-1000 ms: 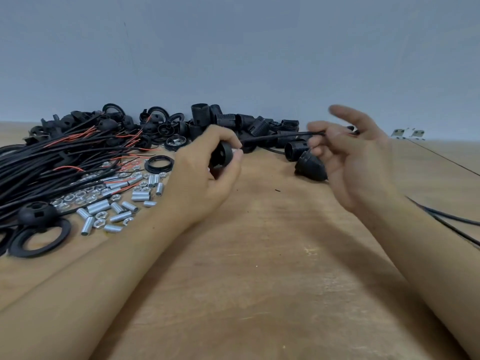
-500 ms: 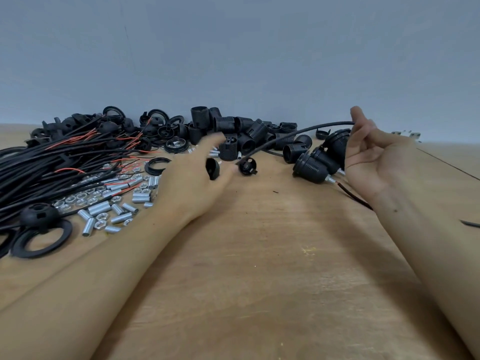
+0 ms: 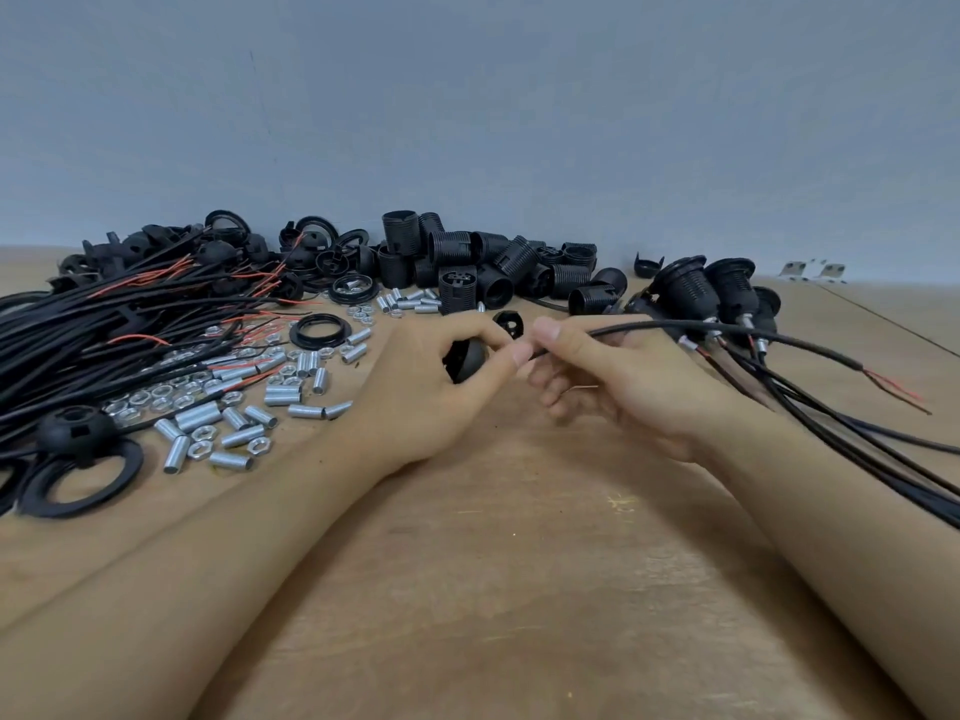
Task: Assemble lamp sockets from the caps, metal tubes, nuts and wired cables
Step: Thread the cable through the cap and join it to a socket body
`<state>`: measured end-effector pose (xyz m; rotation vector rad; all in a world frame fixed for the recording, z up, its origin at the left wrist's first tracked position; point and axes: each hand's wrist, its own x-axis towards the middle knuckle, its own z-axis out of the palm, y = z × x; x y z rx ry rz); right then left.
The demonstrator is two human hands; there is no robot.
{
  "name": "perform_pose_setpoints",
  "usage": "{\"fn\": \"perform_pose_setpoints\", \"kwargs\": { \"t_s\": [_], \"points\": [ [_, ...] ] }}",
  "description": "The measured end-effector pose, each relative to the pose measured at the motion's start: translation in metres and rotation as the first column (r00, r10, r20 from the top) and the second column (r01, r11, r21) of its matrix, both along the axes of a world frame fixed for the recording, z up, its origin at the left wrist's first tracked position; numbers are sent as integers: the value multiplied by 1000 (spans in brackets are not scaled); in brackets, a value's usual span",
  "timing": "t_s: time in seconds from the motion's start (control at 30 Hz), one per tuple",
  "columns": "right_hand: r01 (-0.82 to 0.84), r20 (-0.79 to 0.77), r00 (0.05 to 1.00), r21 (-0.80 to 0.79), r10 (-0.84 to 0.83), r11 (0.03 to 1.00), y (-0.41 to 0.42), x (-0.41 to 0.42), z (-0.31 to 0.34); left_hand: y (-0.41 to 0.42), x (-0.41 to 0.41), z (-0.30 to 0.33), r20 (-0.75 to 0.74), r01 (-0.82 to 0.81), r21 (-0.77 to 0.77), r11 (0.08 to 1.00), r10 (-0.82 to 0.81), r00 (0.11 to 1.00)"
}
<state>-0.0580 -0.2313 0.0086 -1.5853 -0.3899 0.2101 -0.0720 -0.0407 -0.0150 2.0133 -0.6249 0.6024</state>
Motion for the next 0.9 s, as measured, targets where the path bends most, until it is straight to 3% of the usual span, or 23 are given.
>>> {"fn": "perform_pose_setpoints", "kwargs": {
  "t_s": [0.07,0.1,0.17,0.33,0.47,0.57,0.7,0.9],
  "points": [
    [63,-21,998,78,-61,995,-4,3,4,-2,0,5,-325,-18,-314,949,-90,941],
    [87,-30,996,132,-84,987,-6,4,7,-3,1,9,-474,-46,-490,870,-223,852],
    [105,-51,994,234,-96,967,-9,6,10,-2,2,14,-552,-92,-697,711,-452,701],
    [115,-114,990,369,-78,922,-10,7,13,0,3,14,-543,-32,-713,700,-523,657],
    [88,-114,992,392,-46,916,-13,7,14,4,4,15,-460,-110,-855,507,-641,614],
    [21,-53,999,390,0,921,-13,7,12,4,3,16,-440,-169,-887,430,-675,592],
    [-64,47,998,333,51,941,-10,6,6,4,2,15,-464,-154,-873,463,-689,558],
    [-29,126,992,262,-5,965,-5,6,2,3,2,11,-513,-95,-831,547,-690,511]
  ]
}}
